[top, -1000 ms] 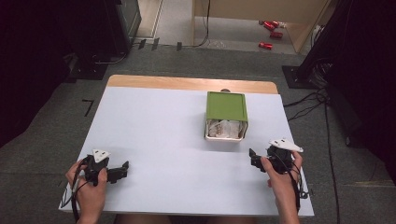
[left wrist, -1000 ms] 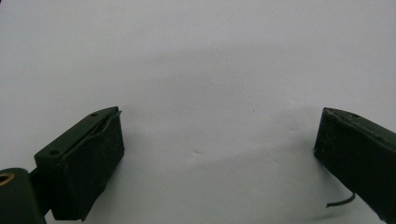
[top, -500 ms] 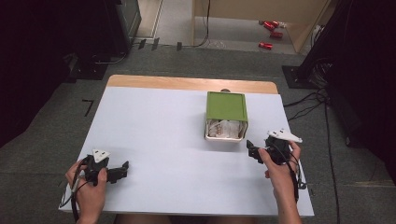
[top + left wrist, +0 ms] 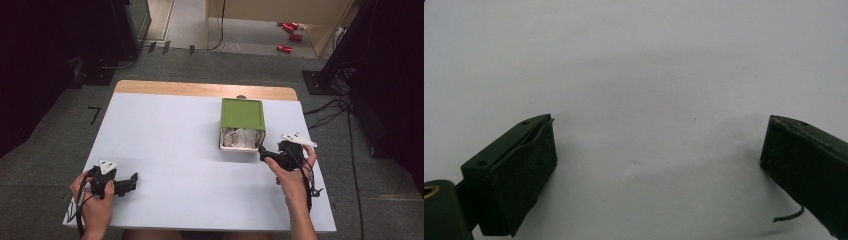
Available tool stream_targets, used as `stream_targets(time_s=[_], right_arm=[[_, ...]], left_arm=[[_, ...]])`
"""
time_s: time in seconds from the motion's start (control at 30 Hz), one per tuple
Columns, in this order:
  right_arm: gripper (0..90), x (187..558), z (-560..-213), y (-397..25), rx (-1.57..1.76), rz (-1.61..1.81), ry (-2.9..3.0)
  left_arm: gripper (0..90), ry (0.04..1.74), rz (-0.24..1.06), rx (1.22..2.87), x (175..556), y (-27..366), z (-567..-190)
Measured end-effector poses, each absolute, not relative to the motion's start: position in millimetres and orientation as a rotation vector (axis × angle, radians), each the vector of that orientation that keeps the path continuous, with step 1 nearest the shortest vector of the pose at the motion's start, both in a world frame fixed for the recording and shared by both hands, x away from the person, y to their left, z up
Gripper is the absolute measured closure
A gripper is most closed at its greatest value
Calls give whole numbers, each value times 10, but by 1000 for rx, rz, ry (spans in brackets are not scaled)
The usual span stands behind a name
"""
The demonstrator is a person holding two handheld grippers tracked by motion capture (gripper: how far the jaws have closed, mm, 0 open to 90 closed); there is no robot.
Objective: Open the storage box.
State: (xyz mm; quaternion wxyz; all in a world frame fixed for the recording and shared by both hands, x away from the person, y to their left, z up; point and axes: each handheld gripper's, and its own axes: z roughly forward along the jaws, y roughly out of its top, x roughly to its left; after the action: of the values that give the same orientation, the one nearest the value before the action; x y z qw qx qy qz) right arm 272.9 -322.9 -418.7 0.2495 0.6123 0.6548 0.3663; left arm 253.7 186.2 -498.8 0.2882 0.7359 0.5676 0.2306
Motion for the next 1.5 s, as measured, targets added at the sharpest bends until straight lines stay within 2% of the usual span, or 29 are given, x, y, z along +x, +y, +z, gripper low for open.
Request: stream_targets(time_s=[0.7,1.07,1.5], right_arm=[[157,2970,-4327,-3180,1708,922,1756],[234,3126,-4485,-3113,1732,853,1778],[241,3253,-4637,-3072,1746,802,1768]], left_arm=[[17,1515,609,1964,2537,1867,-4986],[17,1516,609,1964,2537,1867,-4987],[17,1516,609,1963,2537,1867,-4987]])
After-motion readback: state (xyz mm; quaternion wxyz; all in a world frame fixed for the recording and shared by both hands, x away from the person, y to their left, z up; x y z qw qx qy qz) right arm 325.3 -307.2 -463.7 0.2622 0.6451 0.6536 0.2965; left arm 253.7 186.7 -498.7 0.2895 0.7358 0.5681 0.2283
